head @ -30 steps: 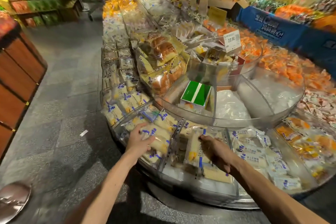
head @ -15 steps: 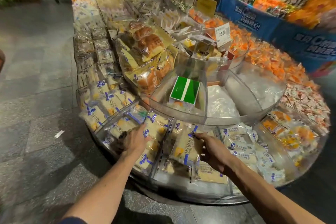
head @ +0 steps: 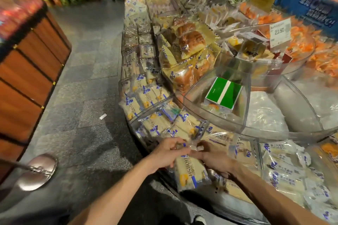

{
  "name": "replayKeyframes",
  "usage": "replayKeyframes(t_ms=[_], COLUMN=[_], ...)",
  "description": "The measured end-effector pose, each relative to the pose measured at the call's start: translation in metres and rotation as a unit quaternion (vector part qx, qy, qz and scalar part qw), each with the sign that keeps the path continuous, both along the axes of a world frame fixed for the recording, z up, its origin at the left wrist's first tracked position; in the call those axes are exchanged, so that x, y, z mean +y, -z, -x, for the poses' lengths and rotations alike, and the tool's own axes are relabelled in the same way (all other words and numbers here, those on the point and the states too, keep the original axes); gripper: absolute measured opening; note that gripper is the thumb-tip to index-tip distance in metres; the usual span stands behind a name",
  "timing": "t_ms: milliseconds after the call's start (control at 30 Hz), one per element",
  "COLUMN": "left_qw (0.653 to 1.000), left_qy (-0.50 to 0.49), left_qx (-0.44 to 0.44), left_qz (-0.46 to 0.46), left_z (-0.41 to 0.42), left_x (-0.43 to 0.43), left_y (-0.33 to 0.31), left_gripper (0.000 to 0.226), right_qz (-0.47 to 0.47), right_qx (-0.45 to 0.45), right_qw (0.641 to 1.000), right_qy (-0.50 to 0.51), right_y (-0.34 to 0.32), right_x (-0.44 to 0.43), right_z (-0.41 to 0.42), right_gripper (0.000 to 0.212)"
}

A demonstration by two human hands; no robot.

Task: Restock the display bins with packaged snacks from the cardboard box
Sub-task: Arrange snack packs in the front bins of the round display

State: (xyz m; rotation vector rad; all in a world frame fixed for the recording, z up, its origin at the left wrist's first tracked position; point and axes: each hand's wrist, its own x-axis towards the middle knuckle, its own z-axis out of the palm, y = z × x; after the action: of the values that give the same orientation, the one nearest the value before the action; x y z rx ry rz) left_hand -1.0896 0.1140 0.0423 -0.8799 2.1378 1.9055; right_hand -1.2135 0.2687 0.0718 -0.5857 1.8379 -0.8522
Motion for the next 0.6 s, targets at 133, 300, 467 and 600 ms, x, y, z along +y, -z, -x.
replayKeyframes(t_ms=[133, 300, 467, 600], left_qw=[0.994, 0.982, 0.994, 0.994], left_qy=[-0.06, -0.133, 0.02, 0.063], left_qx=[0.0, -0.037, -0.103, -0.062], left_qz=[-0.089, -0.131, 0.015, 0.071], left_z=[-0.032, -0.048, -0.055, -0.024], left_x=[-0.018, -0.057, -0.094, -0.143], left_y=[0.012, 0.031, 0.051, 0.049], left_gripper=[0.037, 0.038, 0.026, 0.034], right_qz=[0.026, 0.011, 0.001, 0.051], right_qx=[-0.033, -0.147, -0.076, -0.019], right_qw=[0.998, 0.989, 0.992, 0.969], right_qy=[-0.041, -0.002, 0.105, 0.239], right_y=[0.006, 0.03, 0.052, 0.05], right_x=[-0.018, -0.02, -0.035, -0.071], right_z=[-0.018, -0.026, -0.063, -0.067], right_gripper=[0.045, 0.047, 0.029, 0.032])
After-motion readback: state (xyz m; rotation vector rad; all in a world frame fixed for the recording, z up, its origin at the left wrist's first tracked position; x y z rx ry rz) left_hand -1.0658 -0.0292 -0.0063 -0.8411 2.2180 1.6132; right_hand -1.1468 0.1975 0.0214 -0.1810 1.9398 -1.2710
